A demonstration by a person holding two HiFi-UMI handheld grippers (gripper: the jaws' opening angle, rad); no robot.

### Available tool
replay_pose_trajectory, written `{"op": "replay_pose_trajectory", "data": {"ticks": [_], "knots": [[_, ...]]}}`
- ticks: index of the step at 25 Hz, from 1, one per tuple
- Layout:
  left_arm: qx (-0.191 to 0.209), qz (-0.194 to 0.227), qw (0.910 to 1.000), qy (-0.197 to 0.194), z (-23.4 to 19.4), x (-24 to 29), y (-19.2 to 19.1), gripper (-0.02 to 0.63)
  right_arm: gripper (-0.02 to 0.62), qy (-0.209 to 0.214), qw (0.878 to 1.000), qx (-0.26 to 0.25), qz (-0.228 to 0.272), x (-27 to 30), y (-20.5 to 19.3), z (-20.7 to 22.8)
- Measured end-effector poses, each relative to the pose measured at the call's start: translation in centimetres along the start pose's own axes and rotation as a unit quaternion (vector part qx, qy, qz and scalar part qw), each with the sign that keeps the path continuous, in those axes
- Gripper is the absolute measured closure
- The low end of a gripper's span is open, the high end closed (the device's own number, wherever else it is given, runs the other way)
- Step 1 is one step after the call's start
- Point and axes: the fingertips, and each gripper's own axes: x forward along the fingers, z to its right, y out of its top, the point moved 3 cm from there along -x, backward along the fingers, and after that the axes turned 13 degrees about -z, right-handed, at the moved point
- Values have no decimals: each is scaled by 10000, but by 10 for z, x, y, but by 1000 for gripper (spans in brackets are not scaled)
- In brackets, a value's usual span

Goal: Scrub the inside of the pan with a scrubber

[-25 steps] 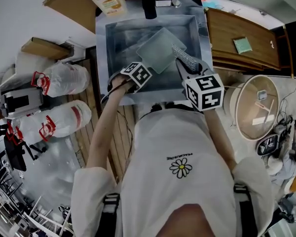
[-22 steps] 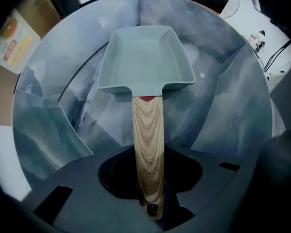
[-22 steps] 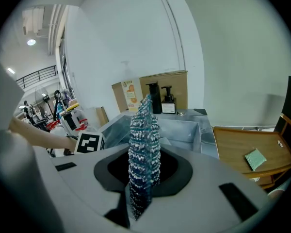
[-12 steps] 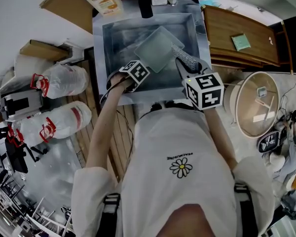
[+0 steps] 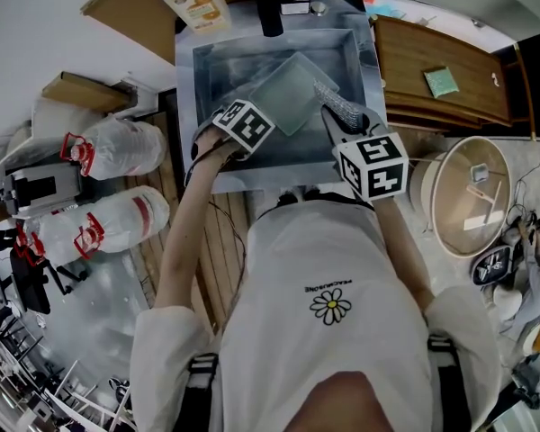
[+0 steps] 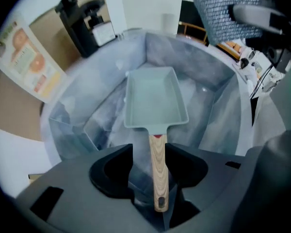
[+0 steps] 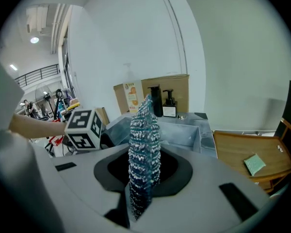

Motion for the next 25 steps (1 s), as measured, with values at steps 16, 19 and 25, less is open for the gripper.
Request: {"op": "replay_pose_trajectory", "data": {"ticks": [16,19,25], "knots": [[-1203,4590,8531,2171,0,-236,12,571,534,-160,9925,-277,1176,-29,42,-7],[-1553,5199,8143,2063,15,-246,4,583,534,-275,9900,-386,1327,-36,44,-12],[-1998,5570,7870,1743,39,-237,-3,591,535,-560,9837,-546,1621,-48,45,-16]]}}
